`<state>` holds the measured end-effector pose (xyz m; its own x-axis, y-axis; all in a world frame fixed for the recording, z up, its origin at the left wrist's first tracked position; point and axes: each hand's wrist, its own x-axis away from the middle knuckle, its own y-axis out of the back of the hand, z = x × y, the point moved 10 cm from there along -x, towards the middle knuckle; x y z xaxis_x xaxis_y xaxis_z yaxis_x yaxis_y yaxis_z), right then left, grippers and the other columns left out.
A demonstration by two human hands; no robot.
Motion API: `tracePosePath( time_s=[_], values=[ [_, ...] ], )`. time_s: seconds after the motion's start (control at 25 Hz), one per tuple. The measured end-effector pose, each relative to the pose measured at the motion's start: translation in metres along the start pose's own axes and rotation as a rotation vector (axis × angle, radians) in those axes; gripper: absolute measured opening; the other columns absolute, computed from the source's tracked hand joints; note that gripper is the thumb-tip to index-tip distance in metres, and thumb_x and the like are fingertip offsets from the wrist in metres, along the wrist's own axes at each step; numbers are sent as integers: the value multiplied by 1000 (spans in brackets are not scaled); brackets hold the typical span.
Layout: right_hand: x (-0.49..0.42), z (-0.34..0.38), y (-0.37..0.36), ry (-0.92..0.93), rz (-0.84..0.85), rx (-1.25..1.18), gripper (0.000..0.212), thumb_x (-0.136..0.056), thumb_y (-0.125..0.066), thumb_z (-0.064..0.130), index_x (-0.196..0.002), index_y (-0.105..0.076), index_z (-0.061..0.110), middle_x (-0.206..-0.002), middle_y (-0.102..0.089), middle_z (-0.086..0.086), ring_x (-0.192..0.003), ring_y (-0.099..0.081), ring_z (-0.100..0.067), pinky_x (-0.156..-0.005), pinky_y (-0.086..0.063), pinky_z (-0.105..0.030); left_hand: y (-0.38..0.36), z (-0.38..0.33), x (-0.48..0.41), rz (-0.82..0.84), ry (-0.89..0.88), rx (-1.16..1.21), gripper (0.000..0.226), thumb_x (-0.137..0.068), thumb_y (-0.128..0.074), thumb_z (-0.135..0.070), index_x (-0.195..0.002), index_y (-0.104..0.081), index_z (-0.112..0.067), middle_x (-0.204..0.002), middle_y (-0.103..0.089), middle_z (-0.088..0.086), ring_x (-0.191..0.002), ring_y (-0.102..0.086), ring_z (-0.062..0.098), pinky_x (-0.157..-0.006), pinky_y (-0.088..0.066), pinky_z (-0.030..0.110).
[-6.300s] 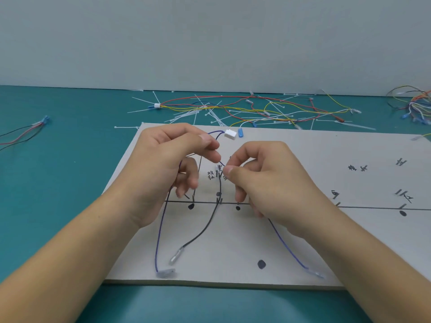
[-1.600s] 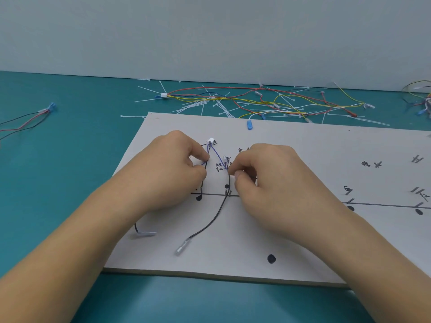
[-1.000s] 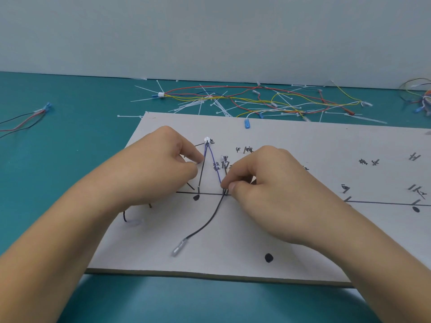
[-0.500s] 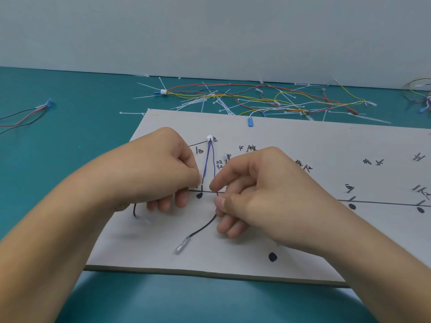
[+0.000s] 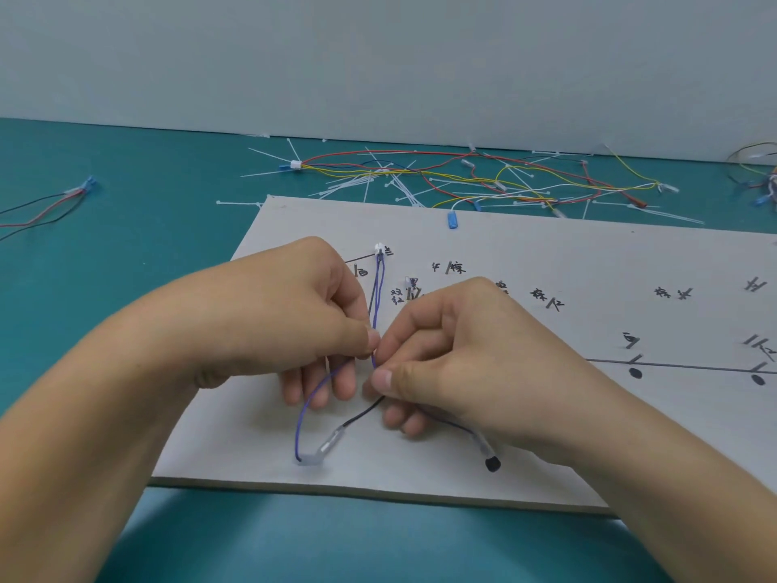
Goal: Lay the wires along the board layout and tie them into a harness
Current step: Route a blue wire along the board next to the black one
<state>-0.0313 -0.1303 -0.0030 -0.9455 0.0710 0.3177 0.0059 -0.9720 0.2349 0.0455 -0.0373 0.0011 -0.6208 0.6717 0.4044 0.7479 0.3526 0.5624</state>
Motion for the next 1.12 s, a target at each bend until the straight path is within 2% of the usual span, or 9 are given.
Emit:
tracePosePath(
  time_s=[0.16, 0.32, 0.44, 0.48, 0.56, 0.68, 0.8, 0.92, 1.12],
  values=[
    [0, -4, -8, -4, 75, 73, 8, -91, -70, 1, -85, -71, -4, -67, -73, -19, -54, -68, -24, -55, -61, -35, -6, 0, 1, 13, 9, -77, 18, -86, -61, -9, -74, -73, -7, -64, -75, 10, -38, -55, 19, -39, -44, 23],
    [1, -1, -11, 41, 82, 135, 14, -91, -70, 11, -79, -77, 7, -64, -72, -12, -56, -71, -21, -54, -58, -35, -6, 2, 1, 14, 32, -113, 12, -75, -64, -18, -73, -74, -11, -62, -73, 8, -37, -48, 18, -43, -40, 27],
    [0, 14, 12, 223, -166, 424, 11, -83, -69, 21, -77, -77, 24, -62, -70, 8, -56, -66, -7, -53, -51, -23, -3, 3, 1, 3, 36, -124, 18, -68, -63, -25, -74, -73, -12, -61, -73, 7, -38, -43, 18, -49, -36, 31],
    [2, 23, 19, 306, -266, 489, 11, -82, -70, 22, -77, -77, 28, -67, -69, 11, -59, -64, -6, -56, -47, -18, -2, 3, 1, -4, 30, -125, 17, -69, -63, -25, -74, -72, -11, -60, -73, 7, -39, -42, 17, -47, -35, 28],
    [6, 36, 24, 444, -361, 549, 15, -84, -70, 19, -84, -79, 32, -83, -67, 13, -68, -62, -7, -68, -46, -20, -3, 2, 2, 0, 22, -147, 21, -65, -63, -29, -72, -72, -11, -60, -73, 6, -42, -42, 17, -49, -37, 28],
    [7, 41, 17, 552, -339, 647, 20, -84, -67, 19, -93, -82, 28, -95, -69, 13, -82, -61, -14, -80, -49, -31, -7, 2, 3, 35, 20, -183, 25, -61, -61, -32, -69, -70, -10, -62, -71, 11, -45, -40, 17, -48, -35, 27],
    [0, 34, 6, 500, -263, 797, 18, -86, -67, 22, -96, -80, 30, -103, -72, 15, -94, -55, -16, -85, -49, -36, -3, 2, 3, 29, 17, -210, 26, -58, -62, -35, -70, -72, -14, -69, -67, 19, -45, -34, 15, -43, -28, 24],
    [-4, 30, 0, 459, -214, 859, 15, -88, -65, 26, -97, -76, 31, -108, -71, 18, -94, -47, -14, -84, -49, -39, -4, 5, 4, 80, 32, -194, 23, -58, -63, -32, -73, -73, -17, -65, -62, 12, -46, -30, 17, -41, -25, 21],
    [-2, 32, -2, 492, -188, 864, 13, -89, -61, 22, -94, -71, 29, -108, -70, 18, -92, -40, -15, -84, -47, -39, -4, 9, 4, 122, 72, -172, 21, -60, -63, -27, -77, -73, -19, -73, -78, 7, -39, -30, 12, -38, -27, 18]
  ],
)
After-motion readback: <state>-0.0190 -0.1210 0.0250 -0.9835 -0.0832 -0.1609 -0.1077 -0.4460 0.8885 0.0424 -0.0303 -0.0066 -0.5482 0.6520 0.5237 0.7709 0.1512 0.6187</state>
